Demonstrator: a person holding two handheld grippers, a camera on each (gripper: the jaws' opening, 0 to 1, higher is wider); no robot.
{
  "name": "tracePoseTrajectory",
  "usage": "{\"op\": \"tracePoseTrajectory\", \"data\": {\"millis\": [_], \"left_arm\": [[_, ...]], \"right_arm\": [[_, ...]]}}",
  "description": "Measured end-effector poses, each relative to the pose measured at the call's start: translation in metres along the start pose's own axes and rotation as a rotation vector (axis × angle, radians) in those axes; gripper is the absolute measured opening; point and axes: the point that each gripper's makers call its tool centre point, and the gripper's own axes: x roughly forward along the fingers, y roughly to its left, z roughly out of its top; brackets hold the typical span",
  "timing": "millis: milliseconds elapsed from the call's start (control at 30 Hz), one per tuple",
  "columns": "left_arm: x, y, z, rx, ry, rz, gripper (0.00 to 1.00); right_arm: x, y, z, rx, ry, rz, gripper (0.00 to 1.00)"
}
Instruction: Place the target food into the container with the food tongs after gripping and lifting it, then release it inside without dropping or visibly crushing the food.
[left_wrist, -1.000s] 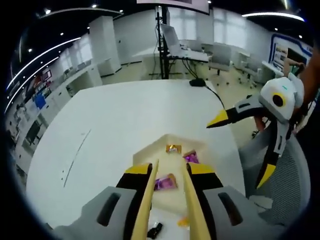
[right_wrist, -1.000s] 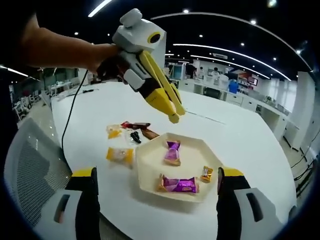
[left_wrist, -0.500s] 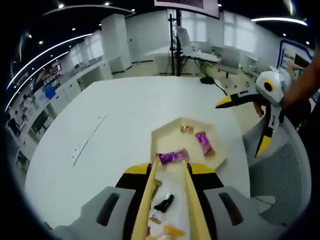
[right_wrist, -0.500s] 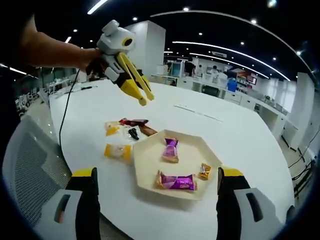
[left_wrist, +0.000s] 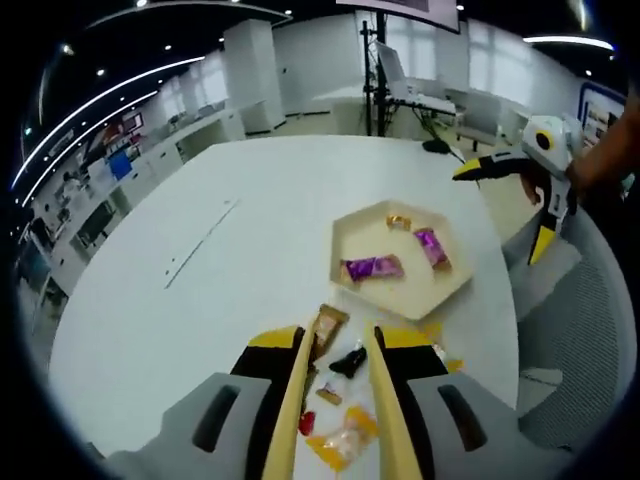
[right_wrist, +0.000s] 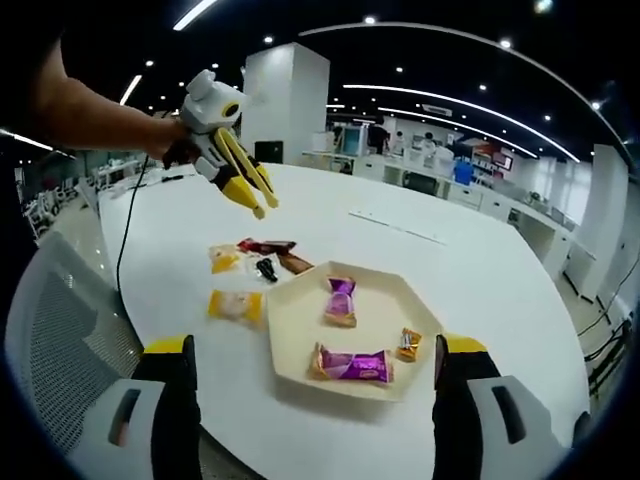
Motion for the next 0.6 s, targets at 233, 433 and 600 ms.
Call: {"op": "tracePoseTrajectory", "data": {"millis": [233,433,600], "left_arm": [[-0.008,0.000,-0.011,0.019,0.002,0.009,0.25],[-0.007,0.001,-0.011,0.060,-0.009,-0.001,0.25],[-0.002,0.001,-0.015,0.056,-0.007,-0.020,0.25]], "right_arm": [[0.000,0.000,0.001,0.006,-0.005,0.003,0.97],[0.000,-0.002,0.000,0.014,-0.004,-0.005,0.99],[-0.002,0.001,0.006,0.040,-0.036,0.018,0.99]]}}
